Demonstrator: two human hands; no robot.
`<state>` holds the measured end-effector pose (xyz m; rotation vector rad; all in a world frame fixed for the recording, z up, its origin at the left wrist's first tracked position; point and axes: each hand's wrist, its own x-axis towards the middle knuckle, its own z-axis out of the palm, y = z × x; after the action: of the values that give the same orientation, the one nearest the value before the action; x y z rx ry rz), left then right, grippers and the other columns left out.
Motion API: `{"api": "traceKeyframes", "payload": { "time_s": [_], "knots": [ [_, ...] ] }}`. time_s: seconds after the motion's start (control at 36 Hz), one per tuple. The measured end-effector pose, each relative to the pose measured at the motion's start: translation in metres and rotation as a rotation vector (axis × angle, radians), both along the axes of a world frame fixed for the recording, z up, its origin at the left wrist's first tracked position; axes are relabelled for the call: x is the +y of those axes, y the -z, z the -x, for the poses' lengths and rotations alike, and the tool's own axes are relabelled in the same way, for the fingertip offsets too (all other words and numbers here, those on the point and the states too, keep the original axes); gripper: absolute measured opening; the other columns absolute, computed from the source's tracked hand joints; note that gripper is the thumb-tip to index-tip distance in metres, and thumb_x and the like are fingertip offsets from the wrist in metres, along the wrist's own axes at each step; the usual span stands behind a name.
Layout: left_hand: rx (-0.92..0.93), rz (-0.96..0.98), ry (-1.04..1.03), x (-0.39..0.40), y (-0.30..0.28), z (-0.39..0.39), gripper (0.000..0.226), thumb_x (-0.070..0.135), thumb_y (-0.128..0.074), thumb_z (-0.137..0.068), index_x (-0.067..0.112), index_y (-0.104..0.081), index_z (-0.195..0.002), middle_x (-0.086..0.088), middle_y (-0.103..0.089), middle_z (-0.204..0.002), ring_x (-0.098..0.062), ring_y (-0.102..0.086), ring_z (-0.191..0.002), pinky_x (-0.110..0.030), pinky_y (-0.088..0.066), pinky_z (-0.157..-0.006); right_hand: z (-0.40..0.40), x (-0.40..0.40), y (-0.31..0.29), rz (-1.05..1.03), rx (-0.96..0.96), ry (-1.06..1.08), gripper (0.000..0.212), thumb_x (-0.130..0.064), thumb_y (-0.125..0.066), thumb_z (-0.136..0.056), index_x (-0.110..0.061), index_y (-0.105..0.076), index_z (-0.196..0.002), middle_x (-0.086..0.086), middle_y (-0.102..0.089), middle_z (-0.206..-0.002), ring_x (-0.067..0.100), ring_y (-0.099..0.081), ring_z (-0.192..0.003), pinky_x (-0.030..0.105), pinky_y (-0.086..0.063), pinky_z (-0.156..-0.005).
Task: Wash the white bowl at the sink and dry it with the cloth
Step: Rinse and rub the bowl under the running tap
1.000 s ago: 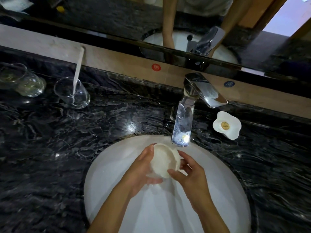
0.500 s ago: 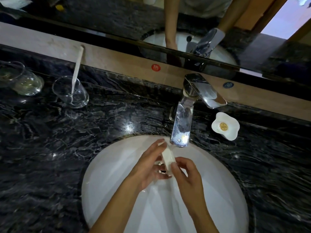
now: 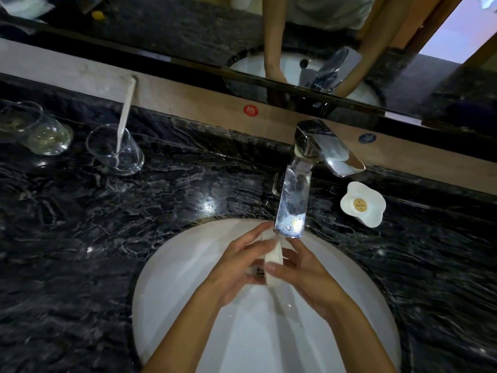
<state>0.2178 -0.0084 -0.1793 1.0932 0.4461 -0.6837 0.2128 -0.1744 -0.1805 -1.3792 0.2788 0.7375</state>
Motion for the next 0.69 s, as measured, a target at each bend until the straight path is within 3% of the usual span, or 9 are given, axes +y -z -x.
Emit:
{"api": "traceKeyframes", "payload": {
  "time_s": [0.11, 0.22, 0.33, 0.39, 0.47, 0.58, 0.69],
  "knots": [
    [0.022, 0.001, -0.006, 0.001, 0.001, 0.000, 0.039, 0.036, -0.070, -0.090, 0.045, -0.064, -0.127, -0.007, -0.074, -0.119, -0.035, -0.069, -0.111, -0.060, -0.057, -0.090, 0.000, 0.000, -0.001, 0.051, -0.068, -0.020, 0.065, -0.008, -0.083, -0.077, -0.039, -0.060, -0.129, 0.009, -0.070, -0.121, 0.027, -0.065, -0.117, 0.054, -0.051, -0.101],
    [0.065, 0.050, -0.011, 0.004, 0.004, -0.001, 0.035, 0.037, -0.059, -0.098, 0.035, -0.061, -0.133, -0.018, -0.067, -0.129, -0.045, -0.062, -0.118, -0.055, -0.060, -0.079, 0.004, 0.000, 0.000, 0.044, -0.095, -0.008, 0.071, 0.003, -0.084, -0.069, -0.032, -0.061, -0.126, 0.001, -0.069, -0.123, 0.020, -0.063, -0.118, 0.044, -0.055, -0.098],
    [0.129, 0.147, 0.016, 0.007, 0.006, 0.002, 0.035, 0.042, -0.060, -0.097, 0.032, -0.063, -0.130, -0.026, -0.062, -0.131, -0.049, -0.062, -0.118, -0.071, -0.053, -0.086, 0.006, 0.001, 0.005, 0.077, -0.113, -0.015, 0.083, 0.011, -0.085, -0.064, -0.029, -0.054, -0.129, -0.004, -0.066, -0.125, 0.013, -0.060, -0.122, 0.035, -0.054, -0.097],
    [0.161, 0.179, 0.025, 0.009, 0.006, 0.001, 0.039, 0.047, -0.062, -0.094, 0.028, -0.064, -0.129, -0.028, -0.062, -0.127, -0.047, -0.065, -0.111, -0.070, -0.053, -0.086, 0.006, 0.000, 0.008, 0.090, -0.108, -0.045, 0.089, 0.012, -0.087, -0.060, -0.030, -0.052, -0.131, -0.008, -0.066, -0.124, 0.010, -0.060, -0.123, 0.031, -0.053, -0.097],
    [0.166, 0.172, 0.039, 0.011, 0.006, -0.001, 0.033, 0.046, -0.062, -0.094, 0.027, -0.068, -0.121, -0.023, -0.065, -0.115, -0.041, -0.064, -0.102, -0.069, -0.053, -0.087, 0.006, 0.000, 0.010, 0.088, -0.101, -0.078, 0.096, 0.016, -0.085, -0.059, -0.032, -0.049, -0.134, -0.009, -0.065, -0.126, 0.011, -0.058, -0.125, 0.036, -0.049, -0.106],
    [0.133, 0.144, 0.039, 0.010, 0.006, -0.004, 0.017, 0.032, -0.063, -0.095, 0.032, -0.073, -0.108, -0.018, -0.065, -0.110, -0.037, -0.062, -0.100, -0.066, -0.049, -0.092, 0.009, 0.001, 0.011, 0.087, -0.105, -0.083, 0.096, 0.009, -0.088, -0.060, -0.033, -0.046, -0.135, -0.010, -0.061, -0.131, 0.010, -0.055, -0.129, 0.036, -0.047, -0.106],
    [0.096, 0.130, 0.033, 0.004, 0.010, -0.002, 0.027, 0.029, -0.069, -0.091, 0.032, -0.068, -0.118, -0.022, -0.062, -0.121, -0.040, -0.060, -0.107, -0.073, -0.049, -0.090, 0.009, 0.000, 0.011, 0.064, -0.115, -0.041, 0.072, -0.010, -0.085, -0.074, -0.031, -0.050, -0.133, -0.013, -0.061, -0.133, 0.009, -0.054, -0.129, 0.036, -0.053, -0.098]
  ]
}}
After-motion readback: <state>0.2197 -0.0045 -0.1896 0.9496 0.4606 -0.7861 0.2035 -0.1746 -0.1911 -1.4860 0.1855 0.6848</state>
